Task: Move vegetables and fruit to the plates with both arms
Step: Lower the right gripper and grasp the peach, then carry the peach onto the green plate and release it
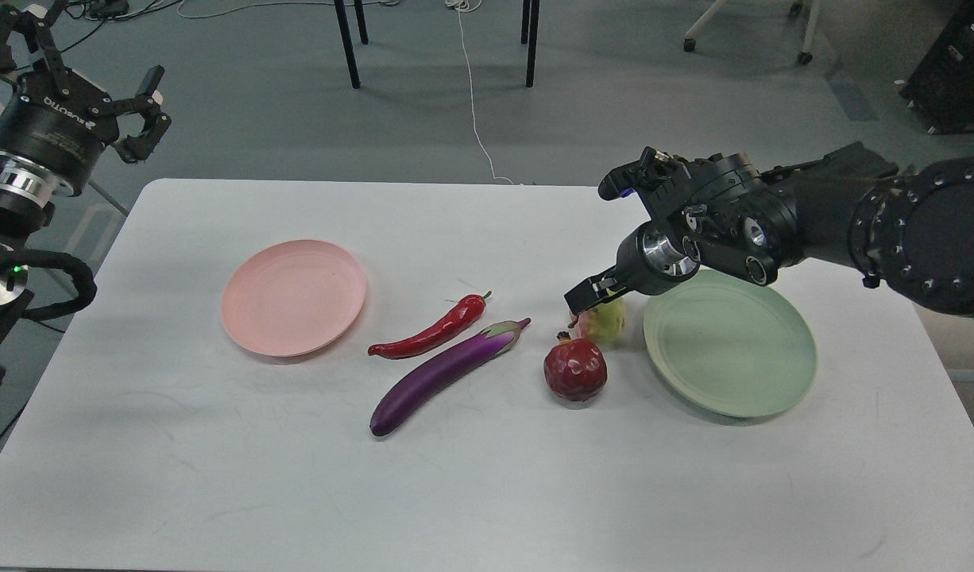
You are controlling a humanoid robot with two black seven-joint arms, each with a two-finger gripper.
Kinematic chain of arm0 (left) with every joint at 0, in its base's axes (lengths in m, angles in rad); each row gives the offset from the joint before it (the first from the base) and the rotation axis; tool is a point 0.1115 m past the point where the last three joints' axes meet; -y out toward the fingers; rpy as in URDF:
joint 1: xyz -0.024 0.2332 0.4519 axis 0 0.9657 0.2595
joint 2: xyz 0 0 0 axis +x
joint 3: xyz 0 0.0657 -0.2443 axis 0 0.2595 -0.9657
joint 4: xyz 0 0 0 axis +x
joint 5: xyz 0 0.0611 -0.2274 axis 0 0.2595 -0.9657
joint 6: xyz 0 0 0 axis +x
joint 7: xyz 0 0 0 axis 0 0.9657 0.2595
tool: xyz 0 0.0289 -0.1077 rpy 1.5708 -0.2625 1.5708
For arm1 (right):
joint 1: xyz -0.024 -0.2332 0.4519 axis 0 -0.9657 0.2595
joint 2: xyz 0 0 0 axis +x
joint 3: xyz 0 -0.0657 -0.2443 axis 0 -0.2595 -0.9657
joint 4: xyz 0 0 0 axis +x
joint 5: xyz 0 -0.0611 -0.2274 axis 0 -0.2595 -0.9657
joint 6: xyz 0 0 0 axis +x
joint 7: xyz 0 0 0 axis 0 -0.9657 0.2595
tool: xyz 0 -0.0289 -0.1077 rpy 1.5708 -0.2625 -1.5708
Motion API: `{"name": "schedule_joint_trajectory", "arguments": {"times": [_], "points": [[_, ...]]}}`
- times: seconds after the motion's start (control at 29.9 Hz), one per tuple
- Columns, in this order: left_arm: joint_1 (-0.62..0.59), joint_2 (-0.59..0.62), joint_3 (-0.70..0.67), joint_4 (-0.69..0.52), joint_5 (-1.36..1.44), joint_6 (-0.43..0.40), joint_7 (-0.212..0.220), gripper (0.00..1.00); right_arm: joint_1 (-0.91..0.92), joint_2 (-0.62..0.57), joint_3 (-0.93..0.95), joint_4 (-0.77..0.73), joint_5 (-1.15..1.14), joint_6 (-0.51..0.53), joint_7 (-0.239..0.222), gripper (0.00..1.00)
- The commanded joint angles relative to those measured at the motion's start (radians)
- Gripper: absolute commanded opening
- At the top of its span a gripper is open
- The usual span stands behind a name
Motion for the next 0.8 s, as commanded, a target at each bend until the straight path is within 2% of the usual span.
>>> {"name": "schedule_joint_trajectory", "arguments": {"times": [0.0, 0.13, 0.33, 0.54, 0.77], "points": [[0.003, -0.002, 0.000, 0.001, -0.002, 0.000, 0.000, 0.98, -0.012, 0.000, 0.003, -0.002, -0.002, -0.003, 0.002, 0.95], [0.003, -0.002, 0.000, 0.001, -0.002, 0.000, 0.000, 0.98, -0.015, 0.000, 0.004, -0.002, -0.002, -0.005, 0.005, 0.90], [0.004, -0.003, 0.000, 0.002, -0.002, 0.000, 0.000, 0.98, 0.006, 0.000, 0.007, 0.005, 0.001, -0.003, 0.012, 0.64], [0.003, -0.002, 0.000, 0.001, 0.000, 0.000, 0.000, 0.98, 0.086, -0.008, 0.010, 0.030, 0.009, 0.006, 0.012, 0.62], [0.003, 0.001, 0.000, 0.001, 0.000, 0.000, 0.000, 0.98, 0.163, -0.112, 0.012, 0.154, 0.003, 0.008, 0.012, 0.63]]}}
